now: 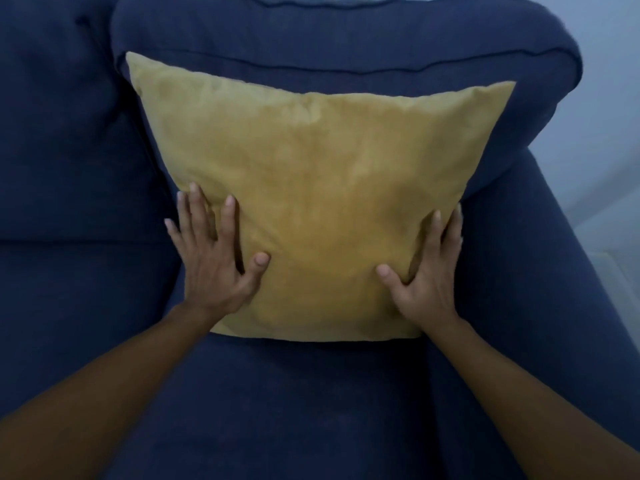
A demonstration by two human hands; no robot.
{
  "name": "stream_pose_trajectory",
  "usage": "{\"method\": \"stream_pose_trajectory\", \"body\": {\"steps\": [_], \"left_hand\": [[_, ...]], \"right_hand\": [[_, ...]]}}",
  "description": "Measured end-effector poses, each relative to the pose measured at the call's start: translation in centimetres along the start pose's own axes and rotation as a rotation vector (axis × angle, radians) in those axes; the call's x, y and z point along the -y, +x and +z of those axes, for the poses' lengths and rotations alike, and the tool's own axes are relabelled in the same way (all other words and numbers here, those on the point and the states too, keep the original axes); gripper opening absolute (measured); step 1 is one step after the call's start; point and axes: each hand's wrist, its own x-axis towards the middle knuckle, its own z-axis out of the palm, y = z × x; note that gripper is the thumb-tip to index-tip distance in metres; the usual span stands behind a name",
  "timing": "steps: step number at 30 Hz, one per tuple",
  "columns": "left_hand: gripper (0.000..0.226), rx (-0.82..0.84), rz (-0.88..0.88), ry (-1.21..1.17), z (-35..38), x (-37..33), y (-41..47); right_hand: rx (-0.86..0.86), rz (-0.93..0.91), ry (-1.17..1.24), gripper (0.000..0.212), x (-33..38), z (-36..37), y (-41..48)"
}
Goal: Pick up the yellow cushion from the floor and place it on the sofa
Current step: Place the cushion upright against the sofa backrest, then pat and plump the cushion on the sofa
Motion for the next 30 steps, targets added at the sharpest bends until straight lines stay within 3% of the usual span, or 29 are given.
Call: {"method": "stream_pose_trajectory", "body": {"steps": [3,6,13,20,23,26,30], "left_hand": [[0.079,-0.085,0.172,0.074,-0.9,-1.2,3.5],[0.075,-0.029,0.282,0.173,-1.5,-1.6,7.9],[0.073,0.162,0.207,0.267,-2.3,-0.3,12.9],[0.072,0.242,0.118,0.223,-3.9,-0.8,13.8],[0.07,0.164,0.149,0.177,-5.4,-1.0,12.1],[0.076,0.043,0.244,0.206,-5.6,-0.7,8.2],[0.086,-0.008,0.259,0.189,-2.8,-2.1,2.1]], "right_hand": [[-0.108,-0.133,-0.159,0.091,2.7,-1.0,3.7],[-0.082,-0.275,-0.39,0.082,4.9,-1.0,8.0],[0.04,-0.15,-0.509,0.084,3.3,-2.2,12.6],[0.12,-0.094,-0.47,0.078,2.4,-3.8,14.0],[-0.012,-0.04,-0.333,0.069,2.4,-4.3,12.0],[-0.194,0.094,-0.226,0.072,2.3,-3.6,7.5],[-0.148,0.066,-0.148,0.084,3.1,-0.1,0.3]]}}
